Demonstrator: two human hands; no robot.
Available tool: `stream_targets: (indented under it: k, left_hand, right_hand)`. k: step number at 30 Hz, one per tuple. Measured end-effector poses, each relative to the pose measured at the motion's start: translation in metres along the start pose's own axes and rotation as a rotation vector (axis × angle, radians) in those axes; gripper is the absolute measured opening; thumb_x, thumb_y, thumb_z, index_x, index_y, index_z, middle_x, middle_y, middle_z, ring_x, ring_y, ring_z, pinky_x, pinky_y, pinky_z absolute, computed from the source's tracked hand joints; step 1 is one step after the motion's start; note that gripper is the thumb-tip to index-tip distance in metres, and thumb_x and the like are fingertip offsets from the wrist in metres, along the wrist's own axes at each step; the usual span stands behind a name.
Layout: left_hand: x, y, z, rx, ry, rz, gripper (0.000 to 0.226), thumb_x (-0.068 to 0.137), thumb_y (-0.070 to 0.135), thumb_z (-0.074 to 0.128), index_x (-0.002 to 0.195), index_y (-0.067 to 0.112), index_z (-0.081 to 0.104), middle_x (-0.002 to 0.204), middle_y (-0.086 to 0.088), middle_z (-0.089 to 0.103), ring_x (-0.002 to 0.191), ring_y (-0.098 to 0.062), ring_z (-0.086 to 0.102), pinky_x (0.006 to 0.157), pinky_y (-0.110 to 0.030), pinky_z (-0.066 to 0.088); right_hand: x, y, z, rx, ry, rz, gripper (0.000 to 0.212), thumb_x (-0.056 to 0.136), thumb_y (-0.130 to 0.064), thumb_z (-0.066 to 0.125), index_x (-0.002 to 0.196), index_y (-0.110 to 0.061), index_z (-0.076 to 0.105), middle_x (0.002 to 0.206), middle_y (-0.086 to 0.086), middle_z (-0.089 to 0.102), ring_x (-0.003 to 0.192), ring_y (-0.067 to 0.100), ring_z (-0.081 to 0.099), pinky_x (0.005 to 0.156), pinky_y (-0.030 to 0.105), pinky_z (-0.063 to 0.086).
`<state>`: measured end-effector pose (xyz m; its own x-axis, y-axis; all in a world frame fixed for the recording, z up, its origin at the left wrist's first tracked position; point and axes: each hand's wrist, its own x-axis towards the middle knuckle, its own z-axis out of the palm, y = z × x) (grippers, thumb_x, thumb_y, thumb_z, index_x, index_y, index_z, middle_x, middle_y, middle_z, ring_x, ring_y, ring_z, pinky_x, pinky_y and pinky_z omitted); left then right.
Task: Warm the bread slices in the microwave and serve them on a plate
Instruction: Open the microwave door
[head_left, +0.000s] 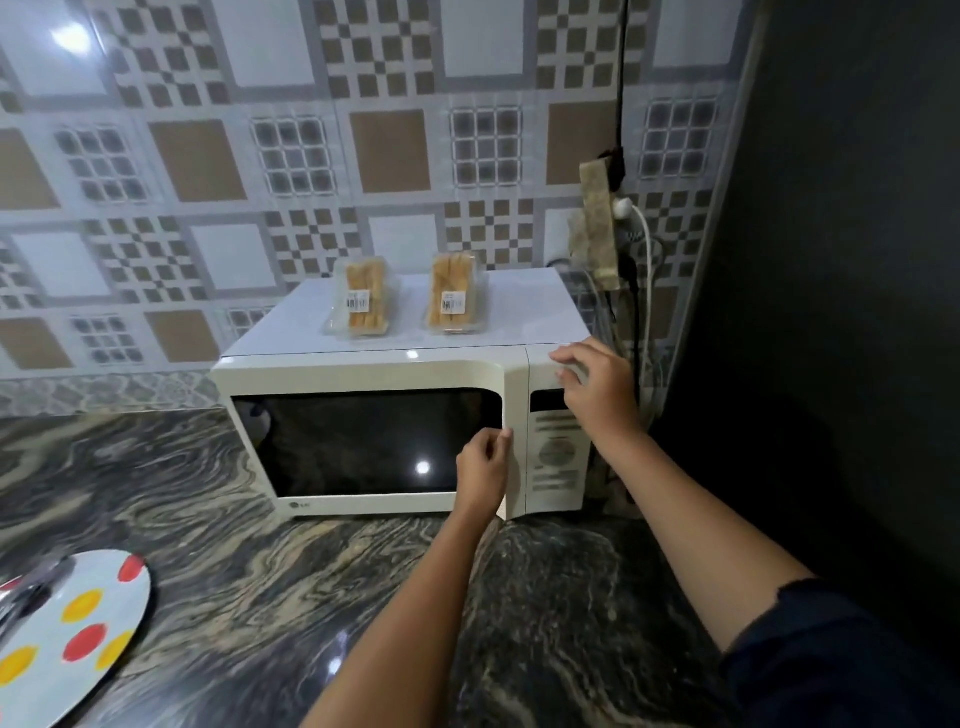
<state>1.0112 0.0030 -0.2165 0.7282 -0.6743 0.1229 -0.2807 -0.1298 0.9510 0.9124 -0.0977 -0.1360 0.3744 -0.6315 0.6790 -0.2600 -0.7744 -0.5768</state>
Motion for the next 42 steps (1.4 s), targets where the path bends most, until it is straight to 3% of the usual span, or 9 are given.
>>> stream_targets:
  k: [3, 19, 25, 27, 29, 32, 35, 39, 42]
  left_hand:
    - [0.002, 0.004, -0.004, 0.043, -0.037, 0.009, 0.024, 0.095, 0.027, 0.049, 0.079, 0.012, 0.057, 0.064, 0.004, 0.052, 0.068, -0.016, 0.047, 0.065, -0.036, 0.045]
    - [0.001, 0.003, 0.0, 0.039, -0.032, -0.015, 0.025, 0.097, 0.026, 0.046, 0.086, 0.009, 0.059, 0.074, -0.004, 0.057, 0.07, -0.018, 0.049, 0.064, -0.027, 0.038]
    - [0.0, 0.006, 0.0, 0.088, -0.039, 0.012, 0.026, 0.098, 0.024, 0.043, 0.078, 0.01, 0.053, 0.066, -0.004, 0.053, 0.07, -0.025, 0.051, 0.063, -0.037, 0.043]
    - [0.001, 0.007, 0.0, 0.126, -0.051, 0.013, 0.026, 0.098, 0.024, 0.042, 0.078, 0.01, 0.051, 0.067, -0.003, 0.053, 0.07, -0.025, 0.05, 0.06, -0.03, 0.036]
    - [0.002, 0.009, -0.001, 0.141, -0.068, 0.023, 0.024, 0.098, 0.023, 0.042, 0.08, 0.01, 0.051, 0.074, -0.007, 0.056, 0.072, -0.026, 0.053, 0.063, -0.031, 0.042]
    - [-0.01, 0.003, -0.009, 0.165, -0.137, 0.11, 0.023, 0.097, 0.021, 0.045, 0.08, 0.005, 0.05, 0.073, -0.007, 0.053, 0.068, -0.024, 0.051, 0.064, -0.036, 0.047]
    - [-0.042, -0.012, -0.027, 0.126, -0.152, 0.176, 0.034, 0.095, 0.025, 0.051, 0.069, 0.005, 0.041, 0.062, -0.006, 0.04, 0.06, -0.017, 0.04, 0.058, -0.037, 0.044]
    - [-0.065, -0.009, -0.05, 0.142, -0.208, 0.175, 0.039, 0.095, 0.026, 0.052, 0.062, 0.015, 0.034, 0.057, -0.001, 0.035, 0.058, -0.014, 0.037, 0.054, -0.029, 0.035]
    - [-0.084, -0.009, -0.066, 0.105, -0.266, 0.16, 0.035, 0.095, 0.027, 0.051, 0.067, 0.008, 0.041, 0.059, -0.002, 0.038, 0.056, -0.011, 0.036, 0.052, -0.021, 0.032]
  right_hand:
    - [0.0, 0.002, 0.002, 0.003, 0.014, -0.015, 0.017, 0.077, 0.011, 0.062, 0.089, 0.003, 0.07, 0.091, 0.015, 0.066, 0.09, 0.027, 0.063, 0.081, 0.02, 0.043]
    - [0.002, -0.003, 0.0, -0.044, -0.034, 0.023, 0.019, 0.076, 0.017, 0.057, 0.085, 0.004, 0.066, 0.094, 0.015, 0.059, 0.094, 0.028, 0.058, 0.077, 0.027, 0.047]
    - [0.004, -0.006, 0.001, 0.054, -0.03, 0.084, 0.023, 0.076, 0.024, 0.052, 0.087, 0.01, 0.066, 0.095, 0.025, 0.058, 0.089, 0.026, 0.057, 0.067, -0.005, 0.038]
    - [0.003, -0.008, 0.0, 0.083, -0.025, 0.096, 0.024, 0.077, 0.025, 0.049, 0.088, 0.011, 0.066, 0.097, 0.027, 0.056, 0.087, 0.024, 0.056, 0.067, -0.004, 0.04]
    - [0.002, -0.011, -0.001, 0.094, -0.022, 0.101, 0.024, 0.078, 0.024, 0.048, 0.089, 0.011, 0.066, 0.098, 0.027, 0.056, 0.085, 0.02, 0.054, 0.068, 0.0, 0.043]
    - [-0.001, -0.015, 0.0, 0.088, -0.033, 0.123, 0.024, 0.08, 0.022, 0.047, 0.089, 0.009, 0.065, 0.1, 0.025, 0.055, 0.089, 0.024, 0.056, 0.076, 0.017, 0.048]
    - [0.0, -0.019, -0.002, 0.03, -0.047, 0.14, 0.025, 0.078, 0.021, 0.048, 0.092, 0.009, 0.065, 0.103, 0.025, 0.056, 0.093, 0.027, 0.056, 0.071, 0.008, 0.041]
    - [-0.007, -0.035, -0.002, -0.08, -0.136, 0.236, 0.023, 0.087, -0.004, 0.059, 0.109, 0.002, 0.062, 0.124, 0.017, 0.052, 0.117, 0.03, 0.05, 0.094, 0.023, 0.036]
    - [-0.041, -0.062, -0.004, -0.037, -0.27, 0.353, 0.036, 0.097, -0.028, 0.047, 0.125, -0.007, 0.057, 0.141, 0.009, 0.044, 0.131, 0.024, 0.04, 0.101, 0.028, 0.031]
